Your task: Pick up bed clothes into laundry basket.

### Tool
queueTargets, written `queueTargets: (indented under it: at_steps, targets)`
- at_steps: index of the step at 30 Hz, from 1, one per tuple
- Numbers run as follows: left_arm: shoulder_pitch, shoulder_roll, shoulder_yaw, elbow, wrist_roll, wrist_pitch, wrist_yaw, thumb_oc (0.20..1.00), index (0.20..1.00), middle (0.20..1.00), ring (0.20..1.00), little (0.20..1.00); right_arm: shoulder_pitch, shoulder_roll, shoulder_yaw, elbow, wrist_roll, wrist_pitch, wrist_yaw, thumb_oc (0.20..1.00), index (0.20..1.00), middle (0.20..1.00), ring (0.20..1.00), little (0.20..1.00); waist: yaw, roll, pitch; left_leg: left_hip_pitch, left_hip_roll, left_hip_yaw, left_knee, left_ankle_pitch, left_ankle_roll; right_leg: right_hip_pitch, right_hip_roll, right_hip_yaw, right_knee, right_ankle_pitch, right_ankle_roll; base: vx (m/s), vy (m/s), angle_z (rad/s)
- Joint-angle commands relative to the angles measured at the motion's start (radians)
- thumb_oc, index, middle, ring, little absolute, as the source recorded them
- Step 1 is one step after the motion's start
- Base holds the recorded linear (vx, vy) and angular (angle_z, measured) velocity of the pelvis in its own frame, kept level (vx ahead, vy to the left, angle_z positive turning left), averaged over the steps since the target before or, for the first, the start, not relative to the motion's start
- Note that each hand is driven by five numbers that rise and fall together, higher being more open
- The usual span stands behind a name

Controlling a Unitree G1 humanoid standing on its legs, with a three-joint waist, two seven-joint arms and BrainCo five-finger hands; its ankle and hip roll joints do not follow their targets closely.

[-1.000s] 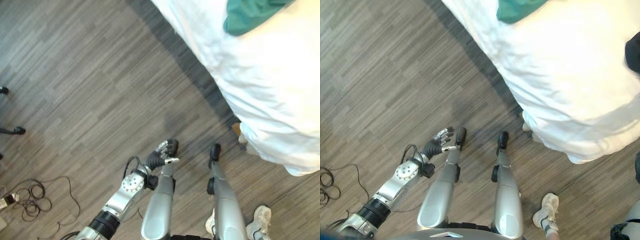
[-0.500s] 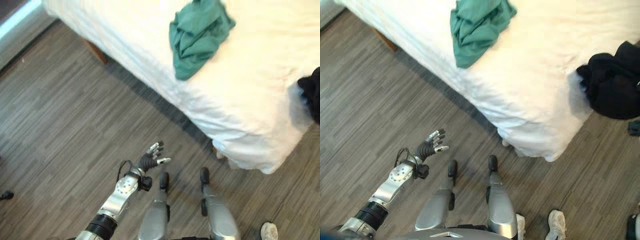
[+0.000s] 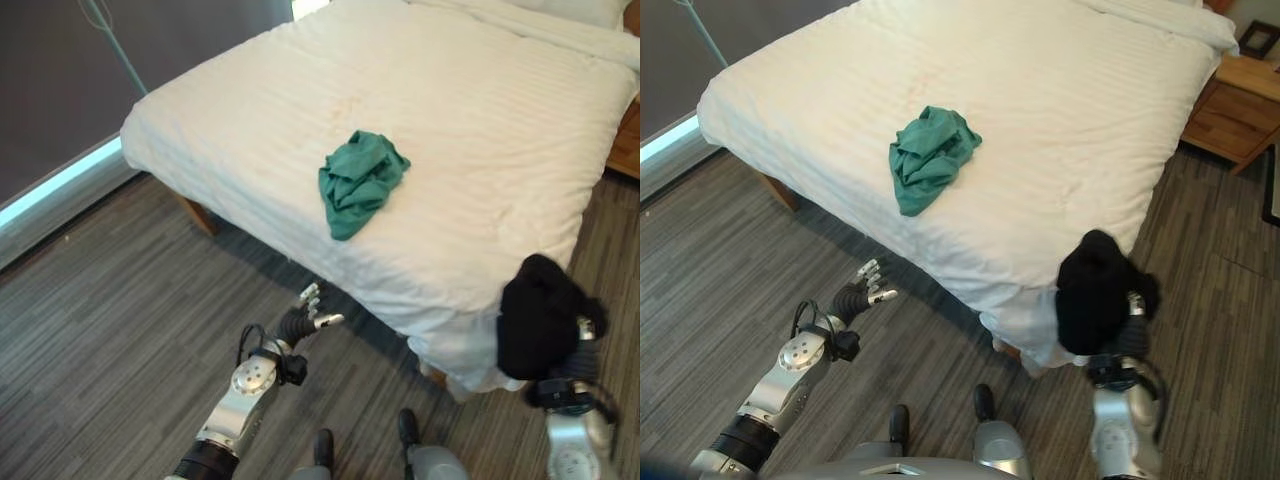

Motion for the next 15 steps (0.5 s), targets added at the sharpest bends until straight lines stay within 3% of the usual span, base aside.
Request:
queueTargets:
  at_steps: [1, 7, 12, 15]
  targets:
    - [-0.035, 0.005, 0.035, 0.011, 0.000, -0.069, 0.023, 1.000, 1.000, 1.000, 1.000, 1.000, -0.034, -0.040, 0.052, -0.072, 0.013, -0.005, 0.089, 0.200, 0.200, 0.200, 0.200, 0.200, 0.031, -0.054, -0.041, 0.081, -0.048, 0.039, 0.017, -0.073, 0.070, -0.021, -0.039, 0.029, 0.057, -0.001, 0.013, -0.03, 0.046, -0.03]
    - [-0.077, 0.003, 0.074, 0.010, 0.020, -0.094, 0.060, 1.000, 1.000, 1.000, 1.000, 1.000, -0.037, -0.107, 0.067, -0.106, -0.048, 0.008, 0.125, 0.200, 0.200, 0.200, 0.200, 0.200, 0.041, -0.061, -0.044, 0.087, -0.054, 0.044, 0.016, -0.073, 0.074, -0.020, -0.039, 0.036, 0.057, 0.003, 0.015, 0.00, 0.012, -0.08]
    - [-0.311, 0.068, 0.134, -0.010, 0.129, -0.099, 0.206, 1.000, 1.000, 1.000, 1.000, 1.000, -0.088, -0.118, 0.052, -0.099, -0.033, -0.006, 0.083, 0.200, 0.200, 0.200, 0.200, 0.200, 0.027, -0.062, -0.046, 0.087, -0.049, 0.052, 0.011, -0.074, 0.065, -0.020, -0.038, 0.032, 0.051, 0.004, 0.015, 0.00, 0.000, 0.00]
    - [-0.499, 0.109, 0.123, 0.062, 0.177, -0.081, 0.277, 1.000, 1.000, 1.000, 1.000, 1.000, -0.102, -0.141, 0.076, -0.097, -0.048, 0.008, 0.076, 0.200, 0.200, 0.200, 0.200, 0.200, 0.010, -0.059, -0.047, 0.088, -0.043, 0.059, 0.011, -0.074, 0.057, -0.019, -0.033, 0.031, 0.042, 0.008, 0.015, 0.00, 0.000, 0.00]
